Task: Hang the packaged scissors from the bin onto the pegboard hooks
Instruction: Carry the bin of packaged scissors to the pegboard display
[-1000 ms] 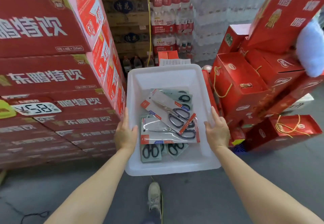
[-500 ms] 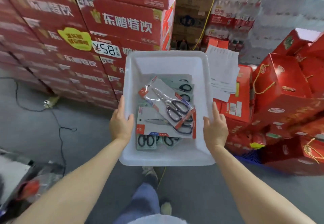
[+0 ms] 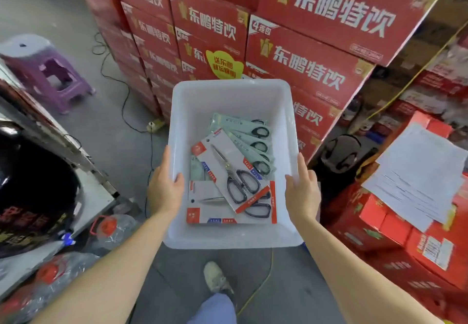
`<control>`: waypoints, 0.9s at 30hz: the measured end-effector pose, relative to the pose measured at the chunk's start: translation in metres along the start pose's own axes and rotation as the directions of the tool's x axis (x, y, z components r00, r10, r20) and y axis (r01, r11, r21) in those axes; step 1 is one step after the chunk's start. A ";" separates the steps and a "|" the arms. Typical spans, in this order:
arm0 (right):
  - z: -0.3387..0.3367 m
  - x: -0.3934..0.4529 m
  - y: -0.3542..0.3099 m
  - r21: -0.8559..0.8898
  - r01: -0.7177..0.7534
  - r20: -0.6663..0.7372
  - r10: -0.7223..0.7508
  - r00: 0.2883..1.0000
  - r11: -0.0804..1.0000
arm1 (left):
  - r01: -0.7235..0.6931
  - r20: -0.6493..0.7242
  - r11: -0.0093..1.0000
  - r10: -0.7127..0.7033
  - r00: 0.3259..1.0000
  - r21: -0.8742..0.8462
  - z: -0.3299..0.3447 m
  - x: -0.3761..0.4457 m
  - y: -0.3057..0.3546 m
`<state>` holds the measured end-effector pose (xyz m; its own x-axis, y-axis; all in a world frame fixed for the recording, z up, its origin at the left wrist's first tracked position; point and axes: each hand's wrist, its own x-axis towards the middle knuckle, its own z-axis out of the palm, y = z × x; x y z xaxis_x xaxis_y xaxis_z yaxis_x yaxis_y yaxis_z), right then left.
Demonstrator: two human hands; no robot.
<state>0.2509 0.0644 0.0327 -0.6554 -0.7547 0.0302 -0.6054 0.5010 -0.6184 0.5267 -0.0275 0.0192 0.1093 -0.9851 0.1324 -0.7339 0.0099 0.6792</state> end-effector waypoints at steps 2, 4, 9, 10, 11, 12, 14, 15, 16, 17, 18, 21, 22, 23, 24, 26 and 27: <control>0.020 0.015 -0.023 -0.001 0.037 0.048 -0.037 0.998 0.999 | 0.054 -0.008 0.998 -0.054 0.999 0.013 -0.009 0.017 -0.013; 0.038 0.029 -0.045 0.004 0.073 0.101 -0.073 0.992 0.997 | 0.114 -0.026 0.993 -0.114 0.993 0.022 -0.017 0.034 -0.026; 0.082 0.063 -0.098 0.034 0.152 0.188 -0.156 0.970 0.988 | 0.206 -0.067 0.976 -0.201 0.977 0.067 -0.035 0.079 -0.055; 0.089 0.069 -0.109 0.038 0.166 0.201 -0.171 0.965 0.985 | 0.228 -0.076 0.971 -0.222 0.972 0.077 -0.039 0.087 -0.060; 0.095 0.074 -0.120 0.049 0.174 0.216 -0.181 0.959 0.983 | 0.249 -0.085 0.965 -0.242 0.967 0.087 -0.043 0.095 -0.063; 0.101 0.079 -0.131 0.064 0.179 0.232 -0.189 0.954 0.982 | 0.266 -0.094 0.959 -0.258 0.962 0.094 -0.047 0.103 -0.067; 0.110 0.091 -0.156 0.084 0.201 0.259 -0.216 0.941 0.976 | 0.298 -0.113 0.951 -0.288 0.951 0.084 -0.056 0.119 -0.074; 0.116 0.098 -0.168 0.078 0.224 0.268 -0.237 0.934 0.971 | 0.316 -0.124 0.946 -0.305 0.944 0.076 -0.059 0.127 -0.077; 0.122 0.105 -0.180 0.062 0.250 0.278 -0.257 0.926 0.966 | 0.337 -0.134 0.939 -0.326 0.936 0.071 -0.062 0.136 -0.080; 0.128 0.113 -0.191 0.043 0.267 0.293 -0.268 0.918 0.963 | 0.355 -0.144 0.933 -0.344 0.928 0.062 -0.066 0.144 -0.081; 0.135 0.121 -0.201 0.031 0.275 0.313 -0.271 0.910 0.961 | 0.364 -0.155 0.930 -0.353 0.923 0.049 -0.068 0.154 -0.083; 0.160 0.147 -0.231 0.035 0.306 0.353 -0.298 0.887 0.951 | 0.366 -0.190 0.930 -0.355 0.915 0.025 -0.071 0.184 -0.090; 0.169 0.156 -0.240 0.039 0.330 0.352 -0.322 0.879 0.943 | 0.375 -0.197 0.927 -0.363 0.911 0.025 -0.071 0.197 -0.094; 0.179 0.167 -0.250 0.045 0.361 0.348 -0.353 0.868 0.932 | 0.390 -0.205 0.920 -0.378 0.903 0.019 -0.072 0.209 -0.096; 0.188 0.177 -0.260 0.056 0.389 0.345 -0.384 0.856 0.919 | 0.415 -0.219 0.910 -0.402 0.889 0.015 -0.072 0.222 -0.098; 0.206 0.198 -0.282 0.076 0.441 0.333 -0.440 0.834 0.894 | 0.457 -0.252 0.889 -0.437 0.863 0.024 -0.073 0.246 -0.099; 0.214 0.209 -0.294 0.081 0.457 0.331 -0.456 0.826 0.886 | 0.468 -0.270 0.883 -0.442 0.855 0.038 -0.073 0.258 -0.101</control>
<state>0.3881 -0.3312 0.0528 -0.1155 -0.9922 0.0471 -0.7994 0.0647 -0.5973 0.6777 -0.2707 0.0377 0.5990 -0.8007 0.0080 -0.6219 -0.4589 0.6346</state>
